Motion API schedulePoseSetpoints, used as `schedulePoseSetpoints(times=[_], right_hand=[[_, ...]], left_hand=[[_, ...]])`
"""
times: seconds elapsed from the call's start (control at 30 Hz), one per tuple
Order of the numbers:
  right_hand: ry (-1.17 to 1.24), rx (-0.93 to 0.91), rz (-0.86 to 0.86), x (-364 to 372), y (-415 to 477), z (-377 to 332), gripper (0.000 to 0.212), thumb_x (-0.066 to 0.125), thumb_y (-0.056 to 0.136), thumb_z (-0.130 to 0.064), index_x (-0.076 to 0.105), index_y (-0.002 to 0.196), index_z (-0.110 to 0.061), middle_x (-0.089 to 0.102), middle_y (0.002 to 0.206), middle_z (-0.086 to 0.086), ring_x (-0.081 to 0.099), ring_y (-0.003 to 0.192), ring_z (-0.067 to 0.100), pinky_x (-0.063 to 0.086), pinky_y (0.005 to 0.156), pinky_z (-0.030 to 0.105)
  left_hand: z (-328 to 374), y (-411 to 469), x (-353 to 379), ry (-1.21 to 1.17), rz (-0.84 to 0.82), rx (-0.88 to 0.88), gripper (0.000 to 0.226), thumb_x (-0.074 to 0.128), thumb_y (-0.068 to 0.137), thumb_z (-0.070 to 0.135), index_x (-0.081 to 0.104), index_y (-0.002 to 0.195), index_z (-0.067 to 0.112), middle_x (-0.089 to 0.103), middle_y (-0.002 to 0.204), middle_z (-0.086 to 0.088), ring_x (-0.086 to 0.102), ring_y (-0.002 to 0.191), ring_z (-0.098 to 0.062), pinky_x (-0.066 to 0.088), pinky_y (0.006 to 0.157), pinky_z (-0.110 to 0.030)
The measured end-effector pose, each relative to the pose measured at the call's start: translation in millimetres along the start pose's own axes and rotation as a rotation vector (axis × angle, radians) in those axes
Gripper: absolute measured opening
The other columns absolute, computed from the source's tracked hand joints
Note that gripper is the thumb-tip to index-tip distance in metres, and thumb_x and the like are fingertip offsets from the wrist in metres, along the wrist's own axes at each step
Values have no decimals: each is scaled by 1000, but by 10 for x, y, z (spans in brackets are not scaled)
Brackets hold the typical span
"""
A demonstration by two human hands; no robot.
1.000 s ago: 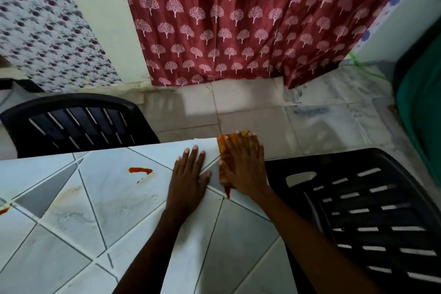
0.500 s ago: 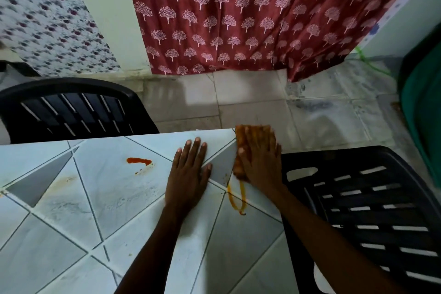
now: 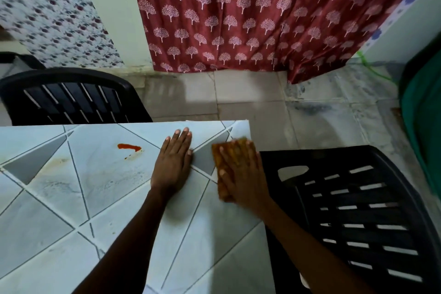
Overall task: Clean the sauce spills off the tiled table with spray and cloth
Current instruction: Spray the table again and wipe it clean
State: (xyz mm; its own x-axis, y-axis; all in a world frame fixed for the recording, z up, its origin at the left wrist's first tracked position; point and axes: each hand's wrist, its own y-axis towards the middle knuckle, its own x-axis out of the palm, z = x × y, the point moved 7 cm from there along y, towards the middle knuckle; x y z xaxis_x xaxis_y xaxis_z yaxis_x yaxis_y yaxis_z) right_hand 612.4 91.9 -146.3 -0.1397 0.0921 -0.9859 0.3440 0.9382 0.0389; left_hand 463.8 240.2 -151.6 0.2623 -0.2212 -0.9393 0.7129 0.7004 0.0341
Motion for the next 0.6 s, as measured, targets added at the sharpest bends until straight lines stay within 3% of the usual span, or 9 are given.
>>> schedulePoseSetpoints(times=[0.07,0.17,0.27,0.37,0.47,0.6], right_hand=[[-33,97,30,-29,513,11,66,38,98,-55,22,159,-36,20,167,2,15,153,38,19,120,58],[-26,147,35,3,790,-171,70,37,95,-58,22,159,-34,21,167,7,15,152,40,15,120,60],[2,-25,89,-31,121,-419,69,42,97,-53,22,160,-31,15,168,6,6,155,40,17,119,61],[69,-153,13,-47,-776,-340,71,43,98,-54,16,160,-34,7,170,1,2,156,36,18,120,62],[101,8,-44,6,-845,163,69,35,98,-57,10,160,-40,0,170,-3,1,156,33,19,120,63],[45,256,1,-9,287,340,68,31,96,-54,20,159,-31,17,167,9,18,151,43,27,115,65]], left_hand=[[-13,-16,4,-19,4,1,55,16,106,40,18,157,20,11,164,6,1,152,-8,9,124,-39],[-28,-41,-15,-34,42,10,55,15,105,40,21,156,20,14,164,6,3,151,-7,11,124,-39],[-4,-60,-31,-36,62,17,55,14,105,40,24,156,19,17,163,6,6,151,-7,13,123,-40],[35,-48,-49,-55,58,7,55,15,106,40,24,155,20,18,163,6,5,151,-6,12,124,-39],[49,-53,-37,-39,57,2,54,16,106,40,24,156,19,17,163,6,6,151,-7,10,124,-38],[-11,-18,26,-18,11,-20,59,7,105,47,16,157,22,9,164,9,-1,151,-6,5,125,-36]])
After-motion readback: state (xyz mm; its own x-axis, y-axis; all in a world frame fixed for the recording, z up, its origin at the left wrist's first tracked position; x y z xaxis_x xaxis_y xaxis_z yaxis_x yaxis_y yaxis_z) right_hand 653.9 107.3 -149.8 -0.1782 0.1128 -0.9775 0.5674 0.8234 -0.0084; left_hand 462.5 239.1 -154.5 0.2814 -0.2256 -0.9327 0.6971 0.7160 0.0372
